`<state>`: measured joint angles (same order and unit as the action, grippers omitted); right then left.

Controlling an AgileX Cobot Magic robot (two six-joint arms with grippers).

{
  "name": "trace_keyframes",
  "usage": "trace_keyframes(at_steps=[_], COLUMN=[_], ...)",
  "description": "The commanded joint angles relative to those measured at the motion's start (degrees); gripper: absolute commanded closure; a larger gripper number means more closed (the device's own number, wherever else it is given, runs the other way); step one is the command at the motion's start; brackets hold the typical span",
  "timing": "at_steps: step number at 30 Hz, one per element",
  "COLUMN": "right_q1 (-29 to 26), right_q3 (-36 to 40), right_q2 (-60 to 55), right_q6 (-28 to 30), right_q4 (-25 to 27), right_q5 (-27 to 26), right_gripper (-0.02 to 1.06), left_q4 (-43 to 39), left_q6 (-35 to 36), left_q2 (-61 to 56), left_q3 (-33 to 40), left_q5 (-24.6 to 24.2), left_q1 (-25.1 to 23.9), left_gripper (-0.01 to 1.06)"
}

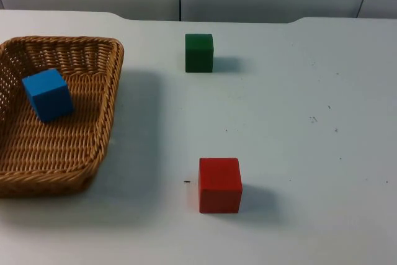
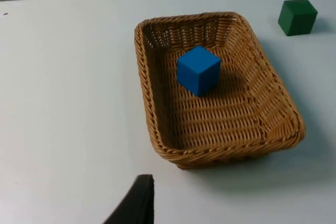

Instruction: Pick up the basket with the left hand and place the blue cube into the basket with the right hand.

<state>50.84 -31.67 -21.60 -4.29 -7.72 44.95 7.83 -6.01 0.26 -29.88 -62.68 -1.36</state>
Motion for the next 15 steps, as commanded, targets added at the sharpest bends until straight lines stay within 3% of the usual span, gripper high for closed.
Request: trace_keyframes(at_steps=[1, 4, 15], right_q1=[0.25, 0.25, 0.25], right_q3=[0.23, 0.23, 0.23], right_q2=[0.92, 1.60, 2.32], right_q6=[-0.93, -2.23, -2.35], right_q4=[-0.59, -1.25, -2.77], right_q5=[0.39, 1.94, 3.49], right_gripper=[0.09, 0.09, 0.09], left_q4=[-1.22, -4.09, -3.96], left_q6=[1.83, 5.30, 5.30], left_q2=[-0.26, -0.26, -0.26], left_q3=[0.17, 0.17, 0.39], left_q5=[0.67, 0.98, 0.98], left_q1=[0.38, 0.38, 0.80], left_gripper=[0.00, 0.00, 0.00])
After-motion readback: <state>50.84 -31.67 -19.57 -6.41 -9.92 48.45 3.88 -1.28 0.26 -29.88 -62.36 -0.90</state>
